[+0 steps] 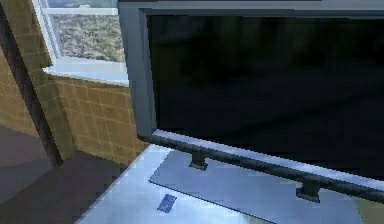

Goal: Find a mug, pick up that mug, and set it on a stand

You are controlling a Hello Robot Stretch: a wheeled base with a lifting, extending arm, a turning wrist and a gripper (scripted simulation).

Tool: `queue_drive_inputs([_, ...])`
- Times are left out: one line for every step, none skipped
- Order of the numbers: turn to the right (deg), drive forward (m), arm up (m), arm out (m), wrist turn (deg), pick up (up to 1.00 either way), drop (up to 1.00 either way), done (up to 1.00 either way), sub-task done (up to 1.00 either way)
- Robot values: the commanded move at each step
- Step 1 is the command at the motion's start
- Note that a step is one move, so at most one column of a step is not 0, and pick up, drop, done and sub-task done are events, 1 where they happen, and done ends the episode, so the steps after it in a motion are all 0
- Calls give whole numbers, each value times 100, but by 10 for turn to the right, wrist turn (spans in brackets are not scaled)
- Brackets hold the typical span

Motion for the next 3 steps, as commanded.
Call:
queue_drive_inputs([-450,0,0,0,0,0,0,0,0])
queue_drive_inputs([-450,0,0,0,0,0,0,0,0])
queue_drive_inputs([-360,0,0,0,0,0,0,0,0])
